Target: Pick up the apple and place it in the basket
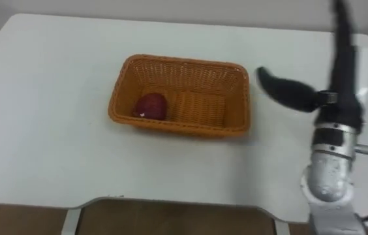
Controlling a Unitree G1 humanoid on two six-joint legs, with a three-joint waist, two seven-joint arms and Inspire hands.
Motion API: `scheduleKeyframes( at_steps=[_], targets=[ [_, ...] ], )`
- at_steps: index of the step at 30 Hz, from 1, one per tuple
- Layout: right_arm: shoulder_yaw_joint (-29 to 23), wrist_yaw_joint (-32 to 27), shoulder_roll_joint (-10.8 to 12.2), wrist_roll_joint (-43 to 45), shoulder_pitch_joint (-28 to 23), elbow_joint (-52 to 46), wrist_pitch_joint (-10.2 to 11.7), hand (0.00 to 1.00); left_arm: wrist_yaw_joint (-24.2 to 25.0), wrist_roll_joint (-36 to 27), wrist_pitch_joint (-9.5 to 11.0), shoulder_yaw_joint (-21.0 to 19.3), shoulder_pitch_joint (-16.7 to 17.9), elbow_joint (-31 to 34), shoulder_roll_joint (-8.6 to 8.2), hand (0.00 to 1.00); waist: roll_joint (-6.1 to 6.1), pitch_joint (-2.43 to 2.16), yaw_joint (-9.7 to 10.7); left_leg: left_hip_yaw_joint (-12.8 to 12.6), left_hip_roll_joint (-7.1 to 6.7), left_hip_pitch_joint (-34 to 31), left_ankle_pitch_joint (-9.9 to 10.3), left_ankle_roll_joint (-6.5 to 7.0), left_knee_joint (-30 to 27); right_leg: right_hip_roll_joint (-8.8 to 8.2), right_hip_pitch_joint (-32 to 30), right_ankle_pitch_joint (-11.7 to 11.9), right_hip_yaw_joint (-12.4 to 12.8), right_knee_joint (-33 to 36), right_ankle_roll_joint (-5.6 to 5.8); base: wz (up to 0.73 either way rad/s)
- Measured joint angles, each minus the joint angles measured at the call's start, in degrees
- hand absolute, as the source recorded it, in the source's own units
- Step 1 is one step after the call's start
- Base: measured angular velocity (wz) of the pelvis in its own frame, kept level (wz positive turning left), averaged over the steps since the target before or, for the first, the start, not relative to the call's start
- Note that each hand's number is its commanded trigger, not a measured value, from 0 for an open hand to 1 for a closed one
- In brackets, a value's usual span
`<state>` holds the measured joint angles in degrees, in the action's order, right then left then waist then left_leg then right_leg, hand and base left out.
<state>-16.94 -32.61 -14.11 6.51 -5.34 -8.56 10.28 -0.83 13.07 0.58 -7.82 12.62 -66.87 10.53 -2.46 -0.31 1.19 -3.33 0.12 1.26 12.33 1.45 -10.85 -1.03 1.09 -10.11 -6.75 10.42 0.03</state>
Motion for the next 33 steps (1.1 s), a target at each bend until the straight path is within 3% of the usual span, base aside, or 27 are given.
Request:
scheduleKeyframes(
  at_steps=[2,5,7,10,14,17,20,22,25,30,33],
  targets=[
    [-7.1,-6.2,-1.3,-7.3,-0.2,4.7,1.8,0.00,-1.0,0.0,0.0,-2.4,2.0,0.0,0.15,0.00,-0.07,0.04,1.6,-0.2,0.05,0.1,0.0,-0.01,0.0,0.03,0.1,0.0,0.1,0.0,0.00,-0.05],
    [-14.0,-11.3,-1.4,-13.4,-0.4,11.6,2.2,0.00,-1.2,0.1,-0.1,-4.8,3.2,0.4,0.13,0.00,-0.01,0.06,3.0,-0.2,0.04,-0.2,0.0,-0.01,0.0,0.01,0.1,0.0,0.1,0.0,0.00,0.00],
    [-18.8,-14.5,-1.6,-22.7,-0.3,18.7,2.1,0.00,-1.2,0.0,-0.4,-5.6,4.4,1.6,0.14,0.00,0.12,-0.02,4.3,-0.2,0.00,-0.7,0.0,-0.02,-0.4,-0.03,-0.2,0.0,0.1,0.1,0.00,0.00],
    [-22.4,-16.6,-2.0,-33.2,-0.5,30.6,2.1,0.00,-1.1,0.2,-0.6,-6.8,5.0,3.3,0.15,0.00,0.08,-0.10,5.2,-0.2,-0.02,-1.1,0.0,-0.06,-0.4,0.02,-0.7,0.0,0.4,0.2,-0.03,-0.02],
    [-23.2,-15.9,-2.0,-45.3,-1.5,46.0,0.5,0.00,-1.3,0.7,-1.0,-7.3,5.2,5.1,0.04,0.00,0.40,-0.29,5.6,-0.2,-0.03,-1.0,-0.1,-0.10,-0.6,0.08,-0.6,0.0,0.8,0.3,-0.05,-0.01],
    [-22.5,-10.4,-0.5,-52.1,-1.8,64.2,-2.0,0.00,-1.5,0.9,-2.0,-7.9,4.6,5.3,-0.29,0.00,0.57,-0.36,5.4,0.3,-0.12,-0.9,-0.1,-0.10,-0.8,-0.02,-0.2,-0.1,0.6,0.2,-0.13,0.06],
    [-20.9,-6.4,2.0,-51.1,-3.6,71.3,-4.5,0.00,-1.3,1.6,-2.9,-7.8,4.6,5.3,-0.68,0.00,0.64,-0.34,4.7,0.2,-0.14,-0.7,-0.1,-0.11,-0.8,-0.01,0.0,-0.4,0.7,0.2,-0.12,0.01],
    [-16.8,-2.2,3.7,-48.2,-4.5,76.3,-7.0,0.00,-0.9,2.9,-4.2,-7.9,4.6,5.1,-1.17,0.00,0.69,-0.32,3.9,0.1,-0.12,-0.5,-0.1,-0.11,-0.8,0.01,0.0,-0.4,1.0,0.4,-0.14,-0.04],
    [-10.9,2.7,5.0,-41.4,-4.9,80.5,-9.1,0.00,-0.6,2.8,-5.3,-7.7,4.1,4.8,-1.66,0.00,0.93,-0.06,3.0,0.0,-0.10,-0.5,-0.1,-0.11,-0.9,0.05,-0.1,-0.4,1.3,0.3,-0.15,-0.02],
    [-2.9,10.1,5.2,-31.7,-4.7,82.4,-11.5,0.00,-0.3,2.8,-5.9,-7.2,2.7,2.8,-2.00,0.00,1.28,0.14,1.4,0.2,-0.27,0.5,0.0,-0.07,-0.7,-0.13,0.1,-0.6,0.9,0.2,-0.09,0.01],
    [0.1,14.2,5.2,-25.7,-4.7,82.4,-12.9,0.00,-0.2,2.8,-7.5,-6.5,2.6,2.4,-2.17,0.00,1.51,0.34,1.0,0.2,-0.26,1.3,0.0,-0.09,-0.4,-0.08,1.1,-0.6,0.9,0.2,-0.08,0.00]
  ],
)
